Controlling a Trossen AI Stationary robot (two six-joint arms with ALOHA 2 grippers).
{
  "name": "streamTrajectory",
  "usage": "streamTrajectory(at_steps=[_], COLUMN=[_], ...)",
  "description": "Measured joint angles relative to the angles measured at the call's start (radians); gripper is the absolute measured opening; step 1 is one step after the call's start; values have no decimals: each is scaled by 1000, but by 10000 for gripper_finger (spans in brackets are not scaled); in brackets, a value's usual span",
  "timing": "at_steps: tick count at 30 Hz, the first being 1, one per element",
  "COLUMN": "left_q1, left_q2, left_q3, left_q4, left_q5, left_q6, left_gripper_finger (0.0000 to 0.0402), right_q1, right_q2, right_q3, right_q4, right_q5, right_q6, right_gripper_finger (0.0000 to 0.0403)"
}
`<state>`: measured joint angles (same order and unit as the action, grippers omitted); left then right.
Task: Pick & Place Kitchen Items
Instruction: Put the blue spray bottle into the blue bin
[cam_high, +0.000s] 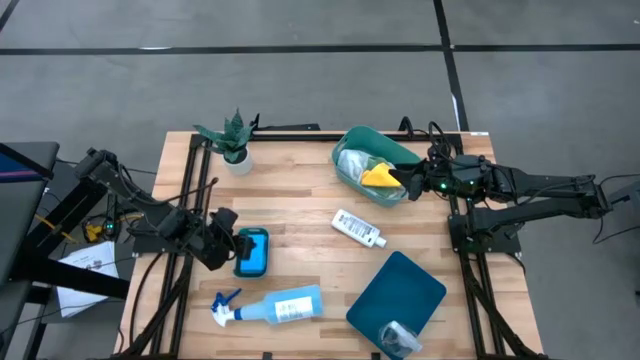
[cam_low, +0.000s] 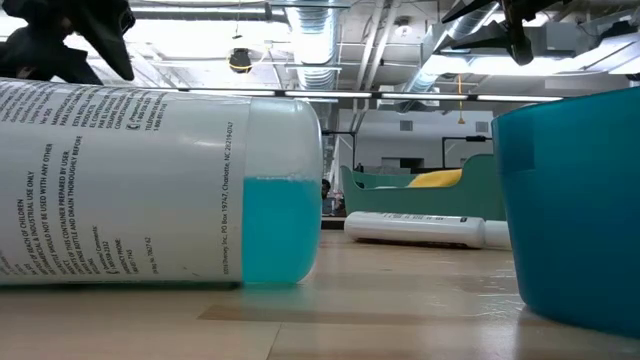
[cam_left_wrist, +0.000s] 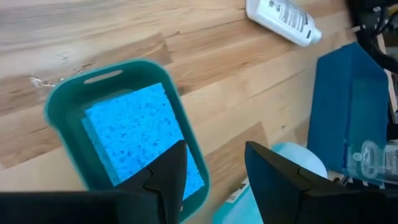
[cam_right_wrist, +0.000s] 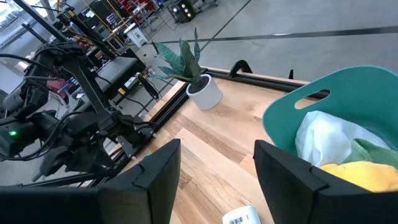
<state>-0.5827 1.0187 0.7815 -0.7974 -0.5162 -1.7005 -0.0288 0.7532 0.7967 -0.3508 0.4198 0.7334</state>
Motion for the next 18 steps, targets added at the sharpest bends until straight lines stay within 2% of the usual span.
streamTrajectory(at_steps=[4, 10, 18], left_q1=[0, 1, 1], left_q2=[0, 1, 1], left_q3=[0, 0, 0], left_q4=[33, 138, 401], left_q5=[-14, -107, -205], left_q6=[44, 157, 464], left_gripper_finger=[158, 158, 158], right_q1=[0, 0, 0], right_q2=[0, 0, 0], right_q3=[0, 0, 0], right_q4=[0, 0, 0], right_q5=[0, 0, 0], right_q6=[0, 4, 10], right_gripper_finger=[195, 195, 195])
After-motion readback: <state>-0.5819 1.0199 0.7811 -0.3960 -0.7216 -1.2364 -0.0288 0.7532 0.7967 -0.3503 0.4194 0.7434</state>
